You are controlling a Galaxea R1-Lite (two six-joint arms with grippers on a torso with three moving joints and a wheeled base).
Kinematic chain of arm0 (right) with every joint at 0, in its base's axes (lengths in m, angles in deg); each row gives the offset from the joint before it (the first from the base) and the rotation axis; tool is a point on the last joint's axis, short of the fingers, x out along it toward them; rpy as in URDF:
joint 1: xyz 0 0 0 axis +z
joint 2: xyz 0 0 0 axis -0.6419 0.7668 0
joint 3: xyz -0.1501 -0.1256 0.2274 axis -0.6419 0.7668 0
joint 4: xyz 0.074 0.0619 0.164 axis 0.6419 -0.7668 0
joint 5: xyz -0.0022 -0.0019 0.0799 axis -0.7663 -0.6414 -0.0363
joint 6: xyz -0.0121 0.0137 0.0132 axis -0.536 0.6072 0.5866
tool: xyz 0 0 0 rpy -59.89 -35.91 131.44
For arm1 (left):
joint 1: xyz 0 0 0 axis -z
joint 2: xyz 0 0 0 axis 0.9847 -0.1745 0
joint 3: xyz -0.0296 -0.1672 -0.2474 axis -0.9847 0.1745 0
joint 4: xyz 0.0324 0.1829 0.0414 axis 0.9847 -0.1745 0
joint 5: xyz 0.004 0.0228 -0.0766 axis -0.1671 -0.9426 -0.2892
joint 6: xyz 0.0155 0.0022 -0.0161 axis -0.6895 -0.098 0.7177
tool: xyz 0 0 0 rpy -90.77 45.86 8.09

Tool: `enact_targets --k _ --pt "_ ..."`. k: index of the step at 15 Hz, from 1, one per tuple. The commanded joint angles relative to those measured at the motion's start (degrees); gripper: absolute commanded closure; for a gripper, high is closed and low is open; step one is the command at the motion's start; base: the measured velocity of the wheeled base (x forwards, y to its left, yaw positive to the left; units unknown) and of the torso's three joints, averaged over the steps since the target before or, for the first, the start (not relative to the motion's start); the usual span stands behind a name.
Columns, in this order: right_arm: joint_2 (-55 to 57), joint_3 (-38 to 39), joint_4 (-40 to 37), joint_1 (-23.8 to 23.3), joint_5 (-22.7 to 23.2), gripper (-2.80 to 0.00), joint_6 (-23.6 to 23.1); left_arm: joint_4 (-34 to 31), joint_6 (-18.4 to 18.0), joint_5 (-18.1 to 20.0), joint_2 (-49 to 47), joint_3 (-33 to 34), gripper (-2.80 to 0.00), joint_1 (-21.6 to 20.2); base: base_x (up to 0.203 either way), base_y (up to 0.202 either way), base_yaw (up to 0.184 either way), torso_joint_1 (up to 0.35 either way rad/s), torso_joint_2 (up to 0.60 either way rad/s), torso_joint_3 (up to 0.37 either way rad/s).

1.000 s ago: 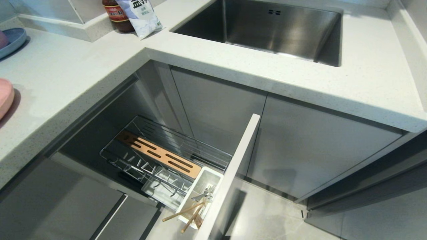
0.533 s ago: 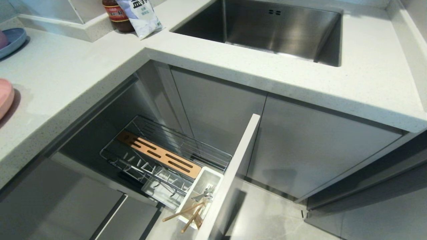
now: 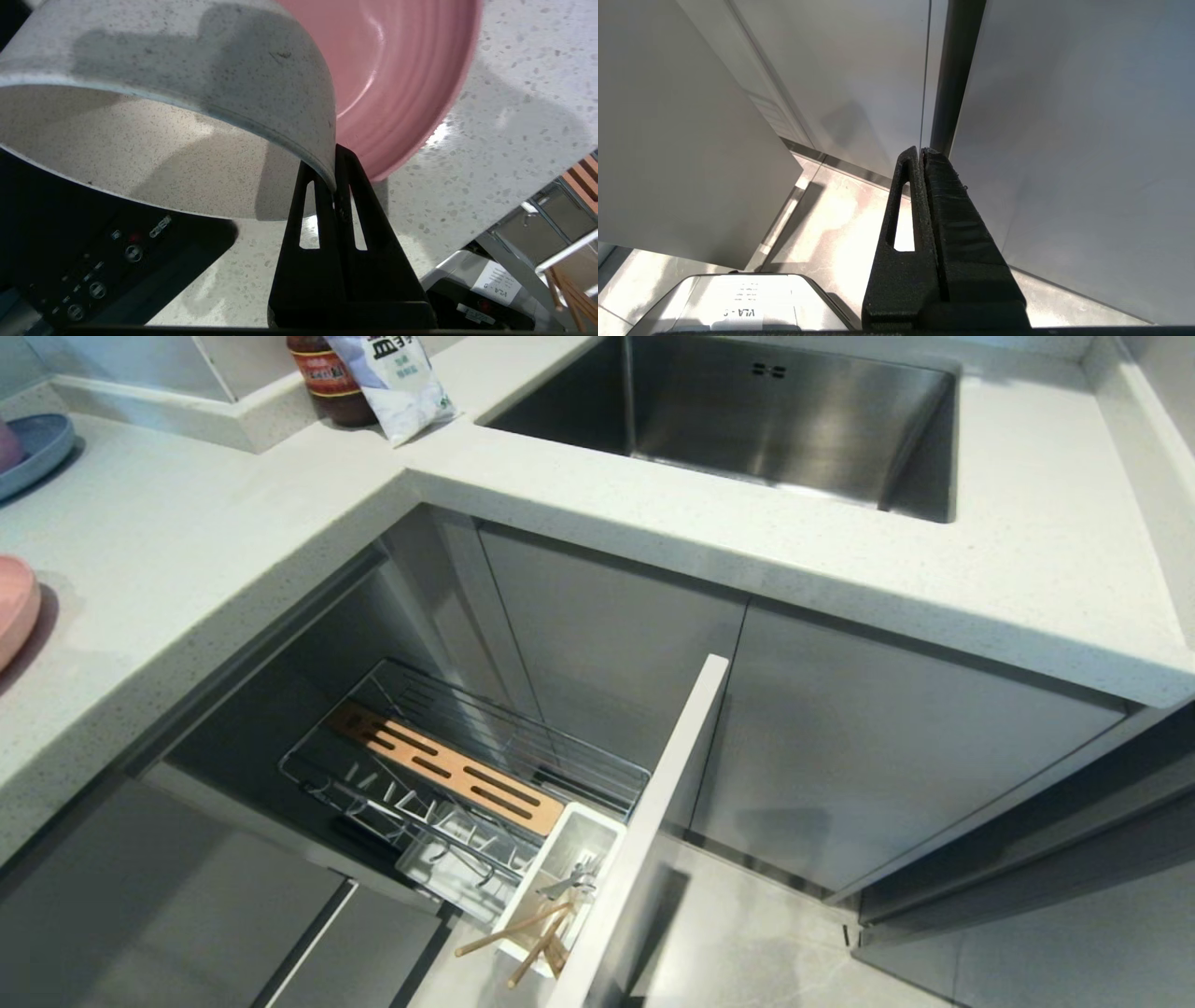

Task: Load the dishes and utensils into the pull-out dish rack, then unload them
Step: Take the bowl out of the cupboard

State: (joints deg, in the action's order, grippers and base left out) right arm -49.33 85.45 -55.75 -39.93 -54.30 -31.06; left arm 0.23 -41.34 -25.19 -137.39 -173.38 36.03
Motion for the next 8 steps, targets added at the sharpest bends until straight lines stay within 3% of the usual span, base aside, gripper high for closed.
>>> enact_targets --k 1,8 --pt "-0.1 0.1 0.0 0.0 0.0 0.0 0.0 -0.2 -0.1 0.1 -0.9 -0.1 0.0 0.3 0.0 0.0 0.0 0.0 0.0 0.0" --pt "-0.1 0.1 0.0 0.0 0.0 0.0 0.0 -0.2 -0.1 -1.0 -1.8 -0.3 0.0 0.6 0.0 0.0 0.0 0.0 0.0 0.0"
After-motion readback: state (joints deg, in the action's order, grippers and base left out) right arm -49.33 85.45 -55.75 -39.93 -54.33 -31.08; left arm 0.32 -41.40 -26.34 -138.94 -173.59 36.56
